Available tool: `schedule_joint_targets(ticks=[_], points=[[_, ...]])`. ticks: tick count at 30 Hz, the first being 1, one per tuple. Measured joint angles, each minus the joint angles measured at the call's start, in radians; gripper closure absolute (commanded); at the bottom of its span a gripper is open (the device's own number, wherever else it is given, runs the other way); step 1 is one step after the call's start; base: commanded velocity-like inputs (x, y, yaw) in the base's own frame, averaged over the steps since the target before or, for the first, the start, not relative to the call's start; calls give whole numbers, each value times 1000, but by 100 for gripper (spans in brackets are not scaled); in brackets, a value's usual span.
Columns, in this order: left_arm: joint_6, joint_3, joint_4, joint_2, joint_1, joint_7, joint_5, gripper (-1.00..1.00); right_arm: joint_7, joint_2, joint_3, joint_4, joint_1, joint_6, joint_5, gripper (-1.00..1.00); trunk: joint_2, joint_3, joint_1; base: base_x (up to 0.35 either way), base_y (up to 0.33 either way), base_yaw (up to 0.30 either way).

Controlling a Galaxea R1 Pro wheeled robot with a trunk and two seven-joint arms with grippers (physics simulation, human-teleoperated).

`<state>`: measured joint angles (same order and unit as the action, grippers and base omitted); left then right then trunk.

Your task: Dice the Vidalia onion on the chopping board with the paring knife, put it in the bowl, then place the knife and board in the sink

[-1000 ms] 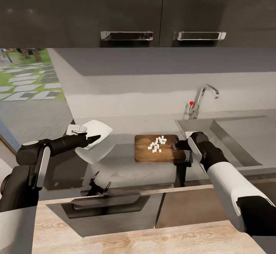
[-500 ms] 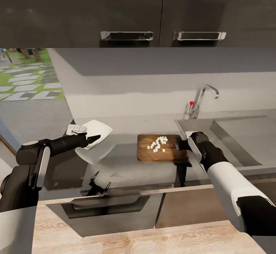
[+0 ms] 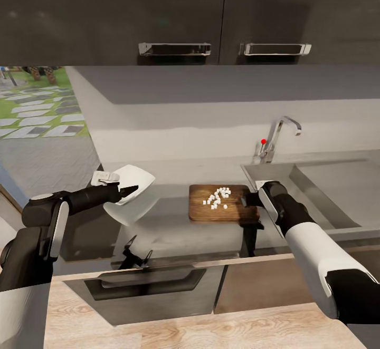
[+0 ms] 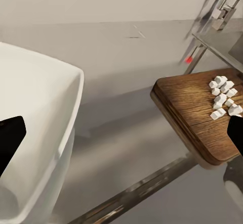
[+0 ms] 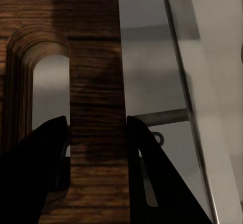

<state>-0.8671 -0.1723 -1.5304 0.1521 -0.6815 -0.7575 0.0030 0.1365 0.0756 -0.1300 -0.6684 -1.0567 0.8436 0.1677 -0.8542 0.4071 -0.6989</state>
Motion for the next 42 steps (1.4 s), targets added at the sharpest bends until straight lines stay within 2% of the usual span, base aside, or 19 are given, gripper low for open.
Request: schedule_joint_targets(ticks=[5,42], points=[[0,0,0,0,0,0,0,-100,1,0,0,1,1,-2,22,100,0,-2,0,0,0,0],[0,1,0,0,0,0,0,-100,1,0,0,1,1,-2,20,100,0,-59,0,0,0,0]])
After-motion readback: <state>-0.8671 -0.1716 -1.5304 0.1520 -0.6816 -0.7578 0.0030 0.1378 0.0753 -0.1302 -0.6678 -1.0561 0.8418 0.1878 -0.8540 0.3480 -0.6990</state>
